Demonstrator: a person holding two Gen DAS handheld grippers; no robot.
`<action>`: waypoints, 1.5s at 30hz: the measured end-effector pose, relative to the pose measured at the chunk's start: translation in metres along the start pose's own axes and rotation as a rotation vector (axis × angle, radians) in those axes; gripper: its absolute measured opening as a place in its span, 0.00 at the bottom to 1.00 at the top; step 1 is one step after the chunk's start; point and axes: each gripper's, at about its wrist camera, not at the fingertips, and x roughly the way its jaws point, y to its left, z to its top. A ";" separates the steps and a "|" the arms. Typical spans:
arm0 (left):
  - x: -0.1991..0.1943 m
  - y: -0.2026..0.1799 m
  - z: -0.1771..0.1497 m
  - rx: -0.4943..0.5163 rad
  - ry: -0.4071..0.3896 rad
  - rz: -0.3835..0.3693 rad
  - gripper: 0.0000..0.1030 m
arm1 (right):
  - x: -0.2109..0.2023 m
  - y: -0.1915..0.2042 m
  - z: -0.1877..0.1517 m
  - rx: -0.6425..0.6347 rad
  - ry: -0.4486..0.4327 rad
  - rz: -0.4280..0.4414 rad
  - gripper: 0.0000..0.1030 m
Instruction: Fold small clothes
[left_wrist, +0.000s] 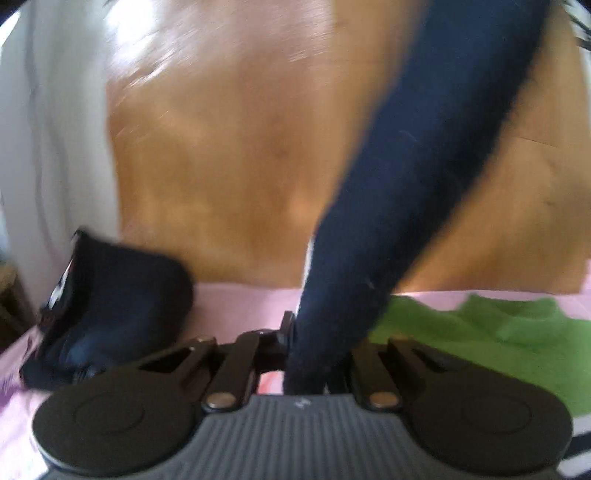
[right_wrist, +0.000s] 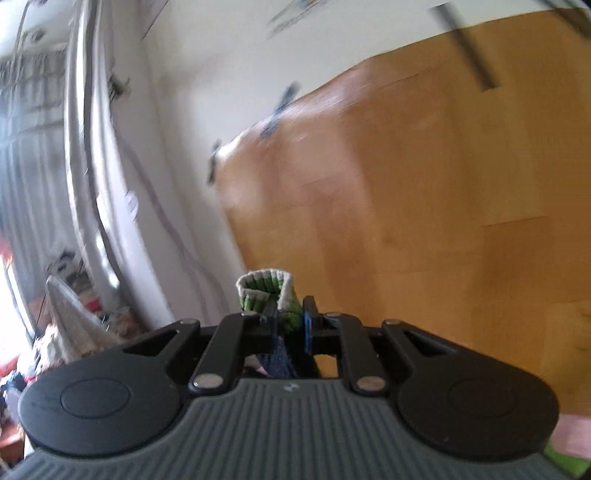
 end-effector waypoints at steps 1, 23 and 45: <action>0.001 0.008 -0.005 -0.024 0.005 0.004 0.06 | -0.010 -0.017 -0.009 0.031 -0.015 -0.027 0.07; -0.015 0.067 0.008 -0.153 0.125 -0.225 0.93 | -0.019 -0.216 -0.219 0.553 0.277 -0.359 0.23; 0.052 0.000 -0.014 0.098 0.089 -0.165 0.24 | -0.082 -0.245 -0.211 0.535 0.075 -0.540 0.20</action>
